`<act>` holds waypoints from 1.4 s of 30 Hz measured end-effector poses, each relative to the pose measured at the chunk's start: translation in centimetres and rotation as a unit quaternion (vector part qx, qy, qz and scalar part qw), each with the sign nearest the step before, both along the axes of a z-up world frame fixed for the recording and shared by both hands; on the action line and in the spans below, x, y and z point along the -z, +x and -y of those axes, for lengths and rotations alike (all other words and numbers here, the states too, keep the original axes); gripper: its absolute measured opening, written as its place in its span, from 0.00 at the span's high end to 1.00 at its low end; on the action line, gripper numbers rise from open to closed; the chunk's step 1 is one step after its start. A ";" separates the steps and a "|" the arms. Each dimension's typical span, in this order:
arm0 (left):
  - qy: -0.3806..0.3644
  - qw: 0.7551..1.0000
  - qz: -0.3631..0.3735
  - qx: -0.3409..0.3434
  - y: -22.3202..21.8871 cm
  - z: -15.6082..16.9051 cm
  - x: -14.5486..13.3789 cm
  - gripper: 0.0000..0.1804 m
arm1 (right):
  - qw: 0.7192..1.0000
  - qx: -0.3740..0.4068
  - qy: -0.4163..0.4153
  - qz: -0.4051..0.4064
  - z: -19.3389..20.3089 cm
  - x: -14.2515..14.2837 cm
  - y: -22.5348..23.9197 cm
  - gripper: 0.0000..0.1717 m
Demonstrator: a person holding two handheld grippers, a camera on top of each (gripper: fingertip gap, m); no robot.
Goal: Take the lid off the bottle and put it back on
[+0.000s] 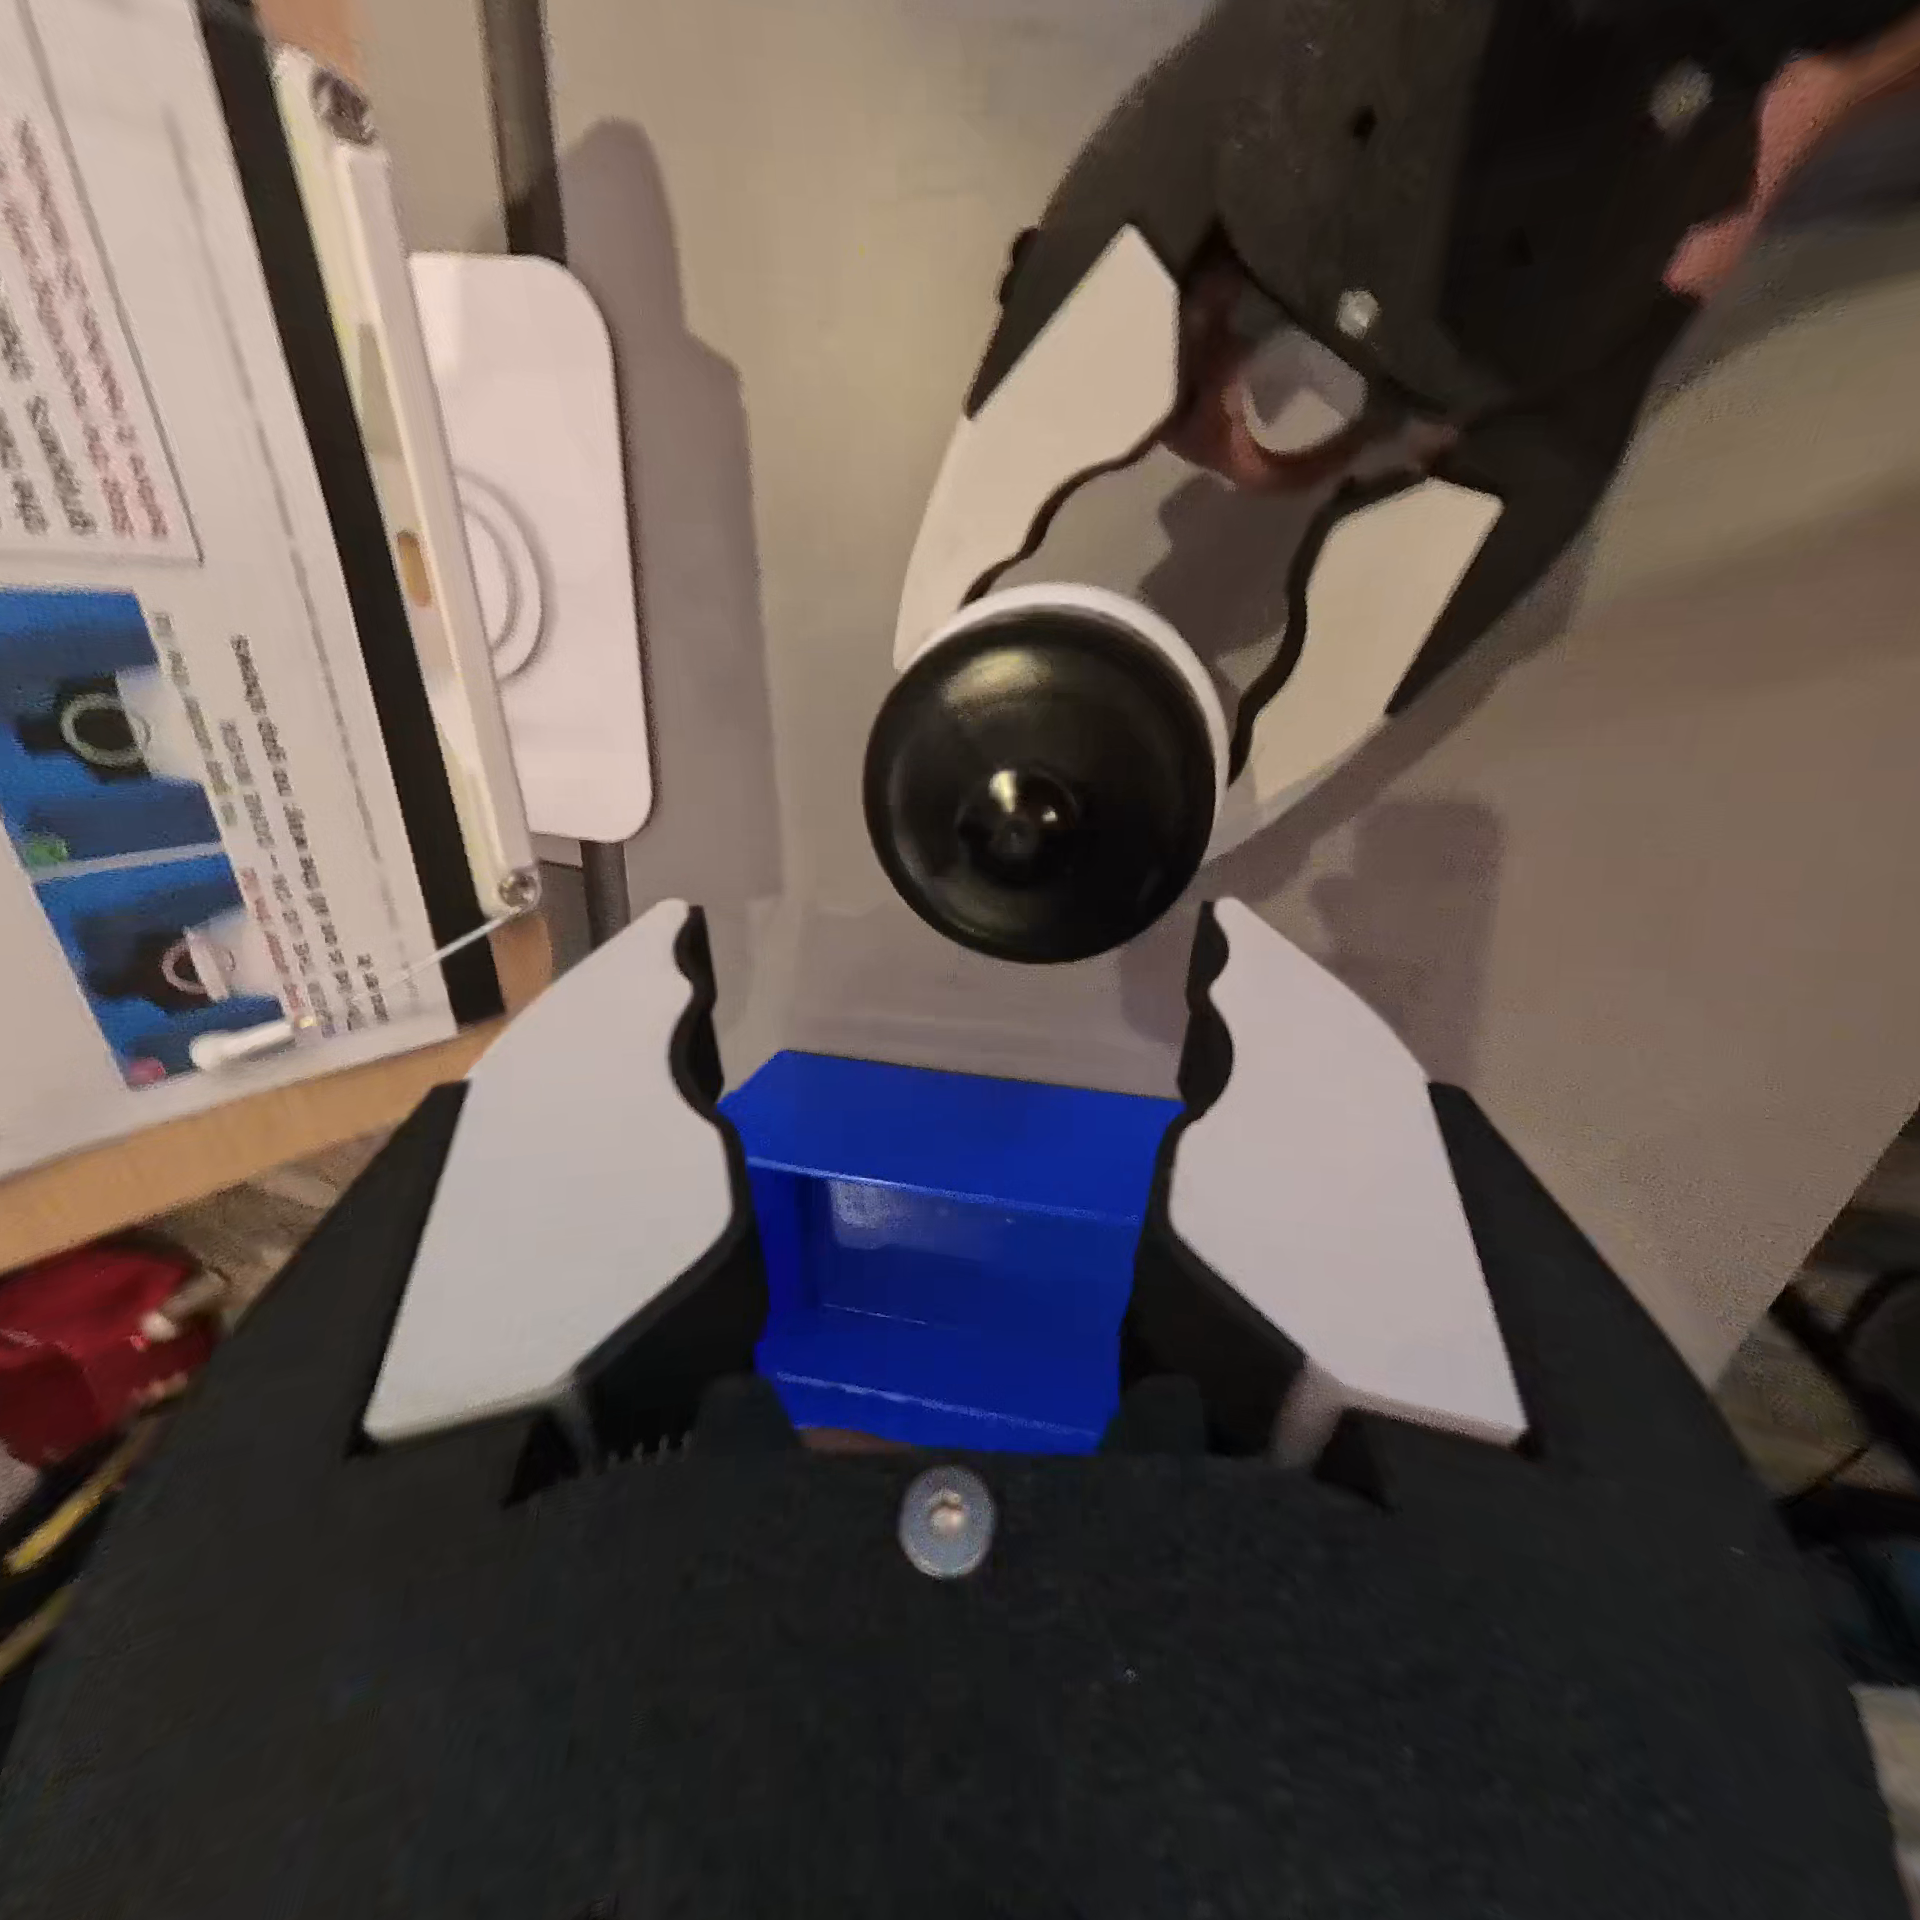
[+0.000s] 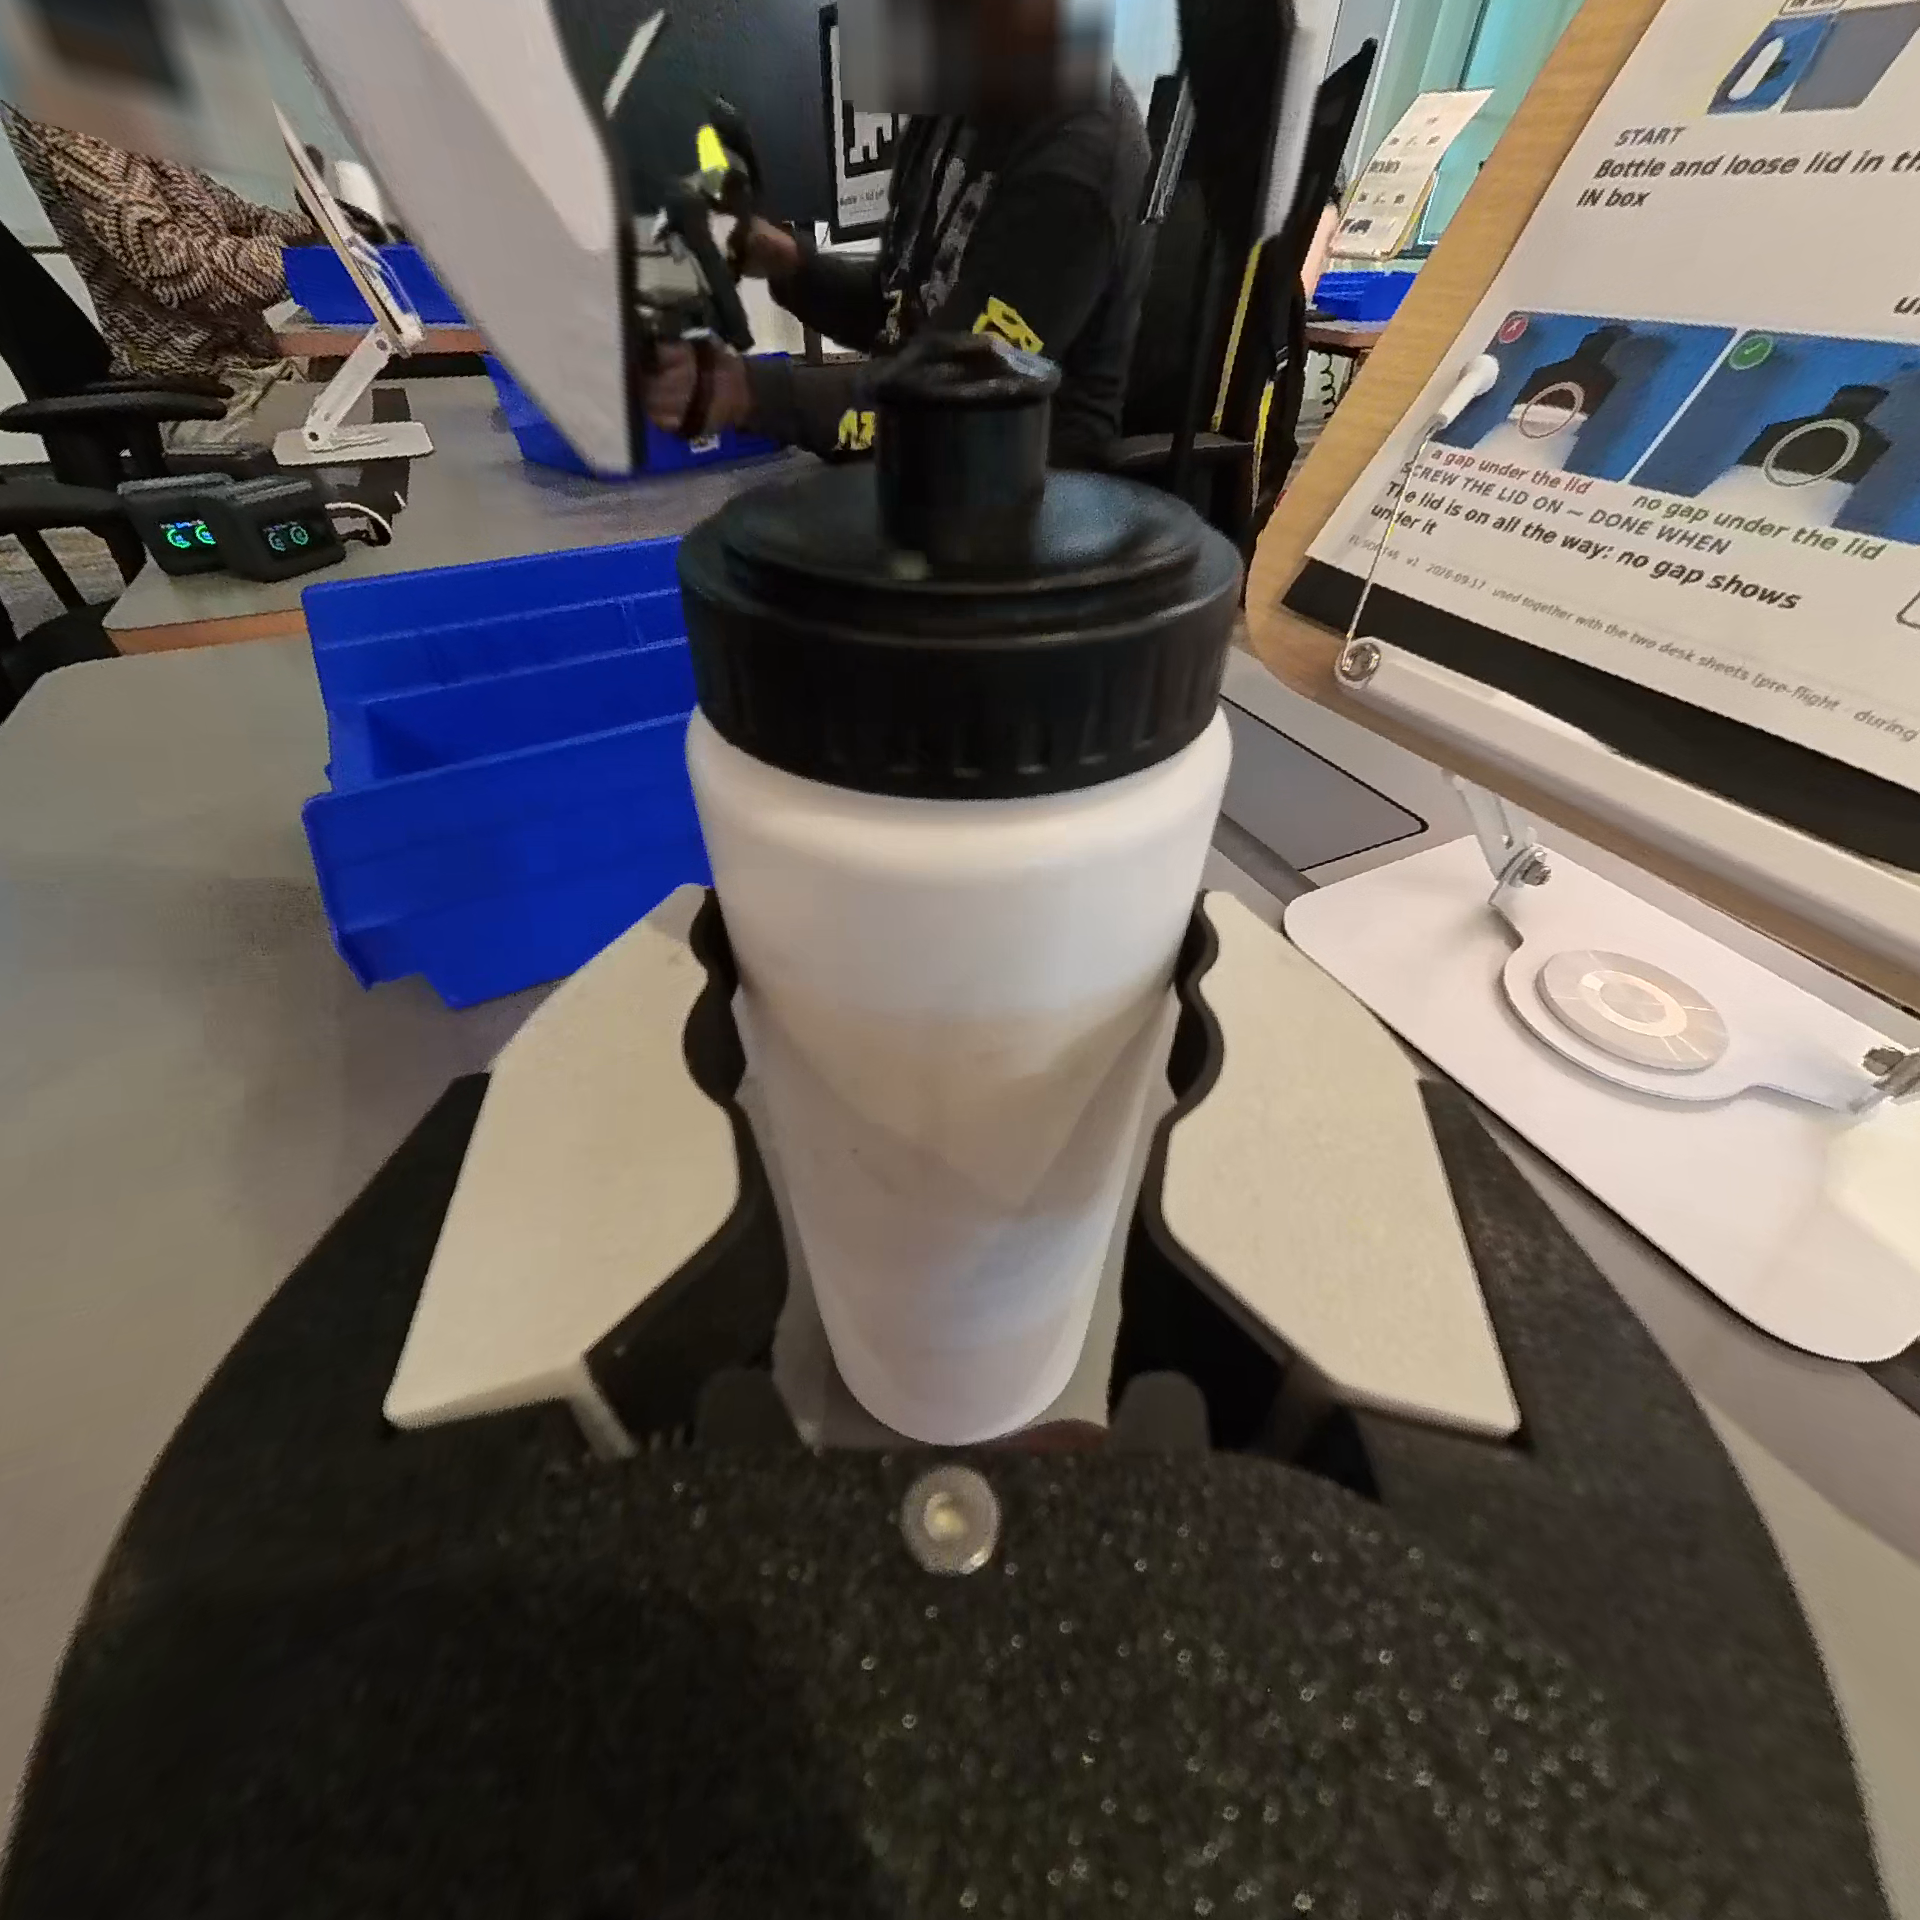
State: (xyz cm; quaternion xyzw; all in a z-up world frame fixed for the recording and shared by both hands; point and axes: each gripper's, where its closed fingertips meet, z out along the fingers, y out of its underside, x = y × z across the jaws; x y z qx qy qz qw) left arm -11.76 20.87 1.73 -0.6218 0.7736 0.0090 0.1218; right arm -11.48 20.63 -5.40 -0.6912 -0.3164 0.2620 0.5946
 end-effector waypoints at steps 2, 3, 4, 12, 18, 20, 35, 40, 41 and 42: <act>-0.033 0.999 -0.002 0.032 0.0 0.5 0.2 0.52 | 1.000 0.000 0.001 0.001 0.0 0.0 0.0 0.52; -0.051 0.998 0.000 0.044 0.1 0.7 0.3 0.51 | 1.000 -0.001 0.001 0.001 0.0 0.0 0.0 0.52; -0.066 0.996 0.000 0.057 0.3 0.9 0.4 0.50 | 1.000 -0.002 0.000 -0.002 -0.1 0.0 0.0 0.52; -0.144 0.980 -0.054 0.128 1.3 1.0 2.1 0.54 | 1.000 -0.002 0.004 -0.001 0.0 0.0 0.0 0.52; -0.121 0.973 -0.062 0.185 1.3 1.1 3.3 0.59 | 1.000 -0.002 0.000 -0.006 -0.2 0.1 0.1 0.52; -0.118 0.975 -0.050 0.182 1.4 1.1 3.3 0.59 | 1.000 0.001 -0.001 -0.004 -0.2 0.1 0.2 0.52; -0.122 0.960 0.041 -0.250 1.7 1.5 3.3 0.59 | 1.000 0.026 0.009 0.004 -0.1 0.1 0.2 0.53; -0.121 0.898 0.103 -0.410 2.2 1.0 3.2 0.59 | 0.999 0.034 0.009 -0.007 -0.4 0.1 0.4 0.52; -0.117 0.893 0.111 -0.421 2.3 1.0 3.2 0.59 | 0.999 0.031 0.010 -0.010 -0.4 0.1 0.4 0.52; -0.115 0.891 0.114 -0.423 2.2 1.1 3.2 0.59 | 0.999 0.028 0.013 -0.011 -0.3 0.1 0.3 0.53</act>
